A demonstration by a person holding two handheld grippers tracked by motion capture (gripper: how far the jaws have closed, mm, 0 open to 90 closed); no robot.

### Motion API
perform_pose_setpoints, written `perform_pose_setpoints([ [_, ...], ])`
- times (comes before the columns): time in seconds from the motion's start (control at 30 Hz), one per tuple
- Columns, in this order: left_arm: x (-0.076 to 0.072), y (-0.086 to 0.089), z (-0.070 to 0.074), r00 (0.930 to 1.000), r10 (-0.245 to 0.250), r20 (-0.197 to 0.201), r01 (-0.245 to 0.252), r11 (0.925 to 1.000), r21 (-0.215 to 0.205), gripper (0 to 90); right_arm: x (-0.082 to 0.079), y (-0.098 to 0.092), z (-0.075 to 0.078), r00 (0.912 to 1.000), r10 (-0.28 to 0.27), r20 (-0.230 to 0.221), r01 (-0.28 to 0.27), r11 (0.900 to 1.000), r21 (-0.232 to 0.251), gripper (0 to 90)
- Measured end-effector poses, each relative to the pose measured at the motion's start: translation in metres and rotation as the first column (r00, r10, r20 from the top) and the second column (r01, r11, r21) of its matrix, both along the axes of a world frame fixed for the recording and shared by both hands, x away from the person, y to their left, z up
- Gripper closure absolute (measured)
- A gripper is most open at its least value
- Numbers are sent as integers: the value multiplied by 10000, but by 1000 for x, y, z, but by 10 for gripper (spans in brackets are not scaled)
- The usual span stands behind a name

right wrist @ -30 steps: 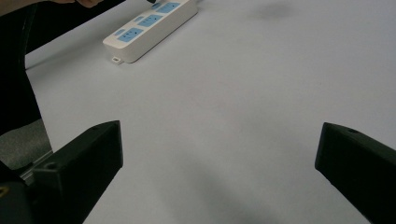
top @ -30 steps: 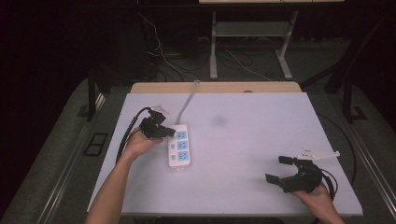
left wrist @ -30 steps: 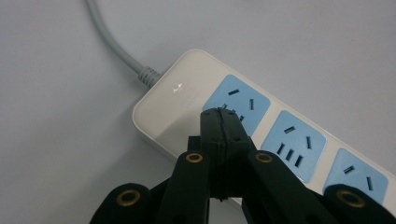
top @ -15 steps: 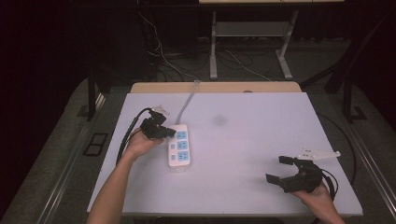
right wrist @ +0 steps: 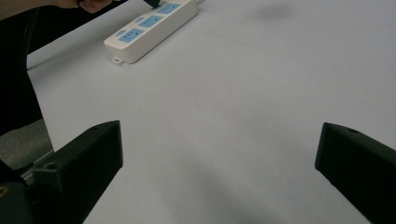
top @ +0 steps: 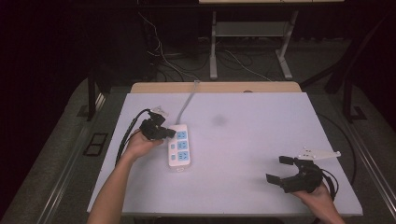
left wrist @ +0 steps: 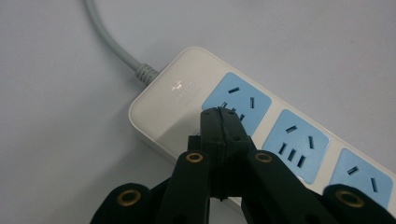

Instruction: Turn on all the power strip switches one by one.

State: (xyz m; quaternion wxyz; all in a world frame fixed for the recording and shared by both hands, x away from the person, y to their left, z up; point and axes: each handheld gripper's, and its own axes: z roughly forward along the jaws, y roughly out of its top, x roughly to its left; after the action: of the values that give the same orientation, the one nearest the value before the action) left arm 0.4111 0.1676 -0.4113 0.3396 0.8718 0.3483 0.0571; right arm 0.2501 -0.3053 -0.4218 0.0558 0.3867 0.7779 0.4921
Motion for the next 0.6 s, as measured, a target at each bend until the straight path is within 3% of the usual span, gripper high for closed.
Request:
perform_pose_setpoints([
  [0.2, 1, 2, -1, 9999, 24, -118, -25, 9999, -128, 896, 0, 0, 0, 10000, 1, -3, -1, 10000, -12, 7],
  [0.4, 2, 6, -4, 9992, 221, -344, -241, 9981, -566, 897, -1, 1, -1, 9999, 90, -82, -91, 9999, -114, 7],
  [0.6, 4, 7, -4, 9983, 260, -525, -295, 9974, -657, 898, -1, -1, 0, 9999, 108, -84, -107, 9999, 94, 7],
])
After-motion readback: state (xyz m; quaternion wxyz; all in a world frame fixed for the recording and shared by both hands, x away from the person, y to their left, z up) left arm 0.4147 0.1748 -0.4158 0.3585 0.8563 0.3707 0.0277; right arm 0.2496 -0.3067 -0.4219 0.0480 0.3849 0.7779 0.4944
